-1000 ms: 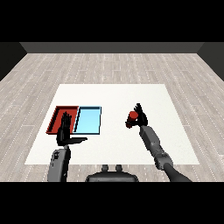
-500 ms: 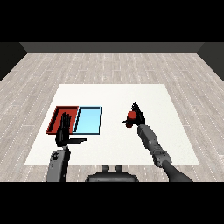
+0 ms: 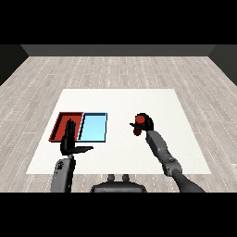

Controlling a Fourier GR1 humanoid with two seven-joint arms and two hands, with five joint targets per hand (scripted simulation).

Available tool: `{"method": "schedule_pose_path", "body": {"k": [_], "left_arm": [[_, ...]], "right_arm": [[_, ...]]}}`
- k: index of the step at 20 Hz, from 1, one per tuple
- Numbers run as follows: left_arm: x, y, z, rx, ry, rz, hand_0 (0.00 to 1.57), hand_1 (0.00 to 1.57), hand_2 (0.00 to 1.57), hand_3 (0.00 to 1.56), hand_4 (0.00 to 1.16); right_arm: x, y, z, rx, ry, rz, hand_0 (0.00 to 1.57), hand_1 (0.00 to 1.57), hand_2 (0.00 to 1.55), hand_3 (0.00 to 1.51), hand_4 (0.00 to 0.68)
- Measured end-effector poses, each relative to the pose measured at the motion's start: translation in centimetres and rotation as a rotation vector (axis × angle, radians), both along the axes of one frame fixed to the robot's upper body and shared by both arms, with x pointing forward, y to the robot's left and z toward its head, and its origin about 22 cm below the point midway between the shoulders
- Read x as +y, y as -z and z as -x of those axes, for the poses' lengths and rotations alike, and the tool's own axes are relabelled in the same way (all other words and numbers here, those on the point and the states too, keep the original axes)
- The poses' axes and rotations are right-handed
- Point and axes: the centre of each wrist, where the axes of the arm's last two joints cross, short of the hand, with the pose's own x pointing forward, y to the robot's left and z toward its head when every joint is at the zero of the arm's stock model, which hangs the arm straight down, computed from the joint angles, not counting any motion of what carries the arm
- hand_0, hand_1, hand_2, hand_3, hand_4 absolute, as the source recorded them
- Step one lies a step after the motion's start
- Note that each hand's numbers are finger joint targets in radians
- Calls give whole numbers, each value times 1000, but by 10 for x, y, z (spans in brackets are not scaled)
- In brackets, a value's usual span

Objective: Pick the red can and put it in the red box

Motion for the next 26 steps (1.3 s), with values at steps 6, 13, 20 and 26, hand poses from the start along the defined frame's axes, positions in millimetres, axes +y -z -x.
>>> {"method": "schedule_pose_path", "body": {"k": [6,13,20,26], "left_arm": [[-5,-1,2,6,11,-6,0,0,0,0,0],[-11,-1,-9,21,45,-15,0,0,0,0,0],[-36,-6,-15,54,133,-33,0,0,0,0,0],[-76,-9,-23,90,210,-18,0,0,0,0,0]], "right_arm": [[3,-3,-2,-36,-6,47,1464,1464,1452,1415,660],[16,-20,-5,-115,-10,38,1435,1435,1435,1406,649],[17,-46,-1,-185,-17,29,1432,1432,1444,1419,653],[36,-56,20,-200,-13,15,1422,1422,1438,1417,650]]}}
